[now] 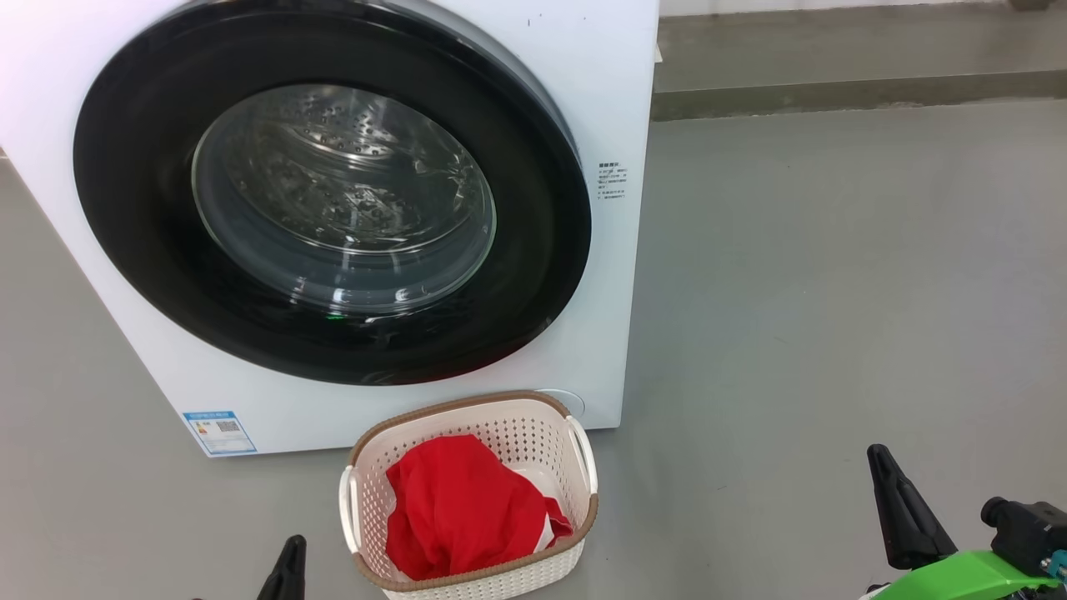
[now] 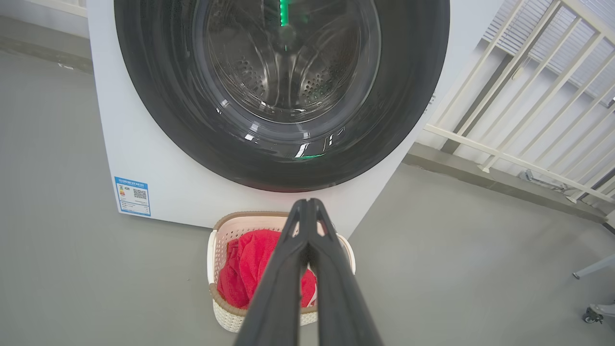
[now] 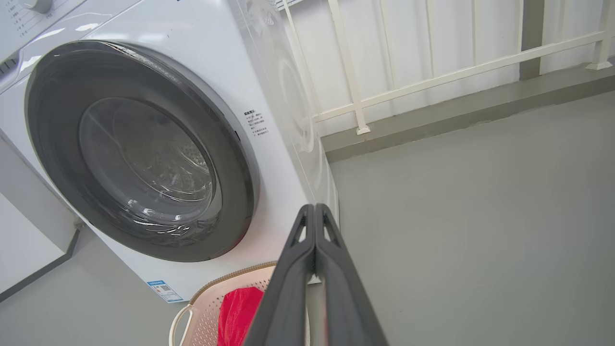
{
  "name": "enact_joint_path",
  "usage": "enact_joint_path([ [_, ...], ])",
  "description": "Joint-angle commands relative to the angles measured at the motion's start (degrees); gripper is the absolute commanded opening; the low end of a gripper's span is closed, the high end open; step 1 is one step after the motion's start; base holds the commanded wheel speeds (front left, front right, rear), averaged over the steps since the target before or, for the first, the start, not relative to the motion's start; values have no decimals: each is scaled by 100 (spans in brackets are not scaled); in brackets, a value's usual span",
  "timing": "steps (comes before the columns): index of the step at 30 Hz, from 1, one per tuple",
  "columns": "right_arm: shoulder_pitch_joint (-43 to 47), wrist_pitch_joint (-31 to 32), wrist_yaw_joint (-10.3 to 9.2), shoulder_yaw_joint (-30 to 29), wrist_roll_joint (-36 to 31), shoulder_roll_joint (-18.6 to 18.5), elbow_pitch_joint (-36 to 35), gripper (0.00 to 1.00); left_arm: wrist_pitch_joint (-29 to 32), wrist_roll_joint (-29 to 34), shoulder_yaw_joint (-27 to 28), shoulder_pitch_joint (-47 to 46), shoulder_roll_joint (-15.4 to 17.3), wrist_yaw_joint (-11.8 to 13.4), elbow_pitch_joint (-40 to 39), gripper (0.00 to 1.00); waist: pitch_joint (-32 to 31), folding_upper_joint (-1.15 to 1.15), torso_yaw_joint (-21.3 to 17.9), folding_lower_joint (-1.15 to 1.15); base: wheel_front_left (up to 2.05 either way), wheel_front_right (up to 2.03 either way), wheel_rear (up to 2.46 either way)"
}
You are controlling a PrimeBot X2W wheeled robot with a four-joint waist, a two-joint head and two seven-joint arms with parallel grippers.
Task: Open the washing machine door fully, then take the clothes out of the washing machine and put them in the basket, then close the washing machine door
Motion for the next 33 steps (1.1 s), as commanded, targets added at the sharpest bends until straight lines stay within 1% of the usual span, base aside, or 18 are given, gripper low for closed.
enact_joint_path([
  [1,-266,53,-1,-63,278,-49,-149,0,45,-224,102,-231,35,-6,-161,0,12,0,6,-1,0,0,0],
  [33,-479,593,-3,-199,2084,62,-130,0,570,-2128,323,-461,-17,-17,-193,0,165,0,78,-1,0,0,0],
])
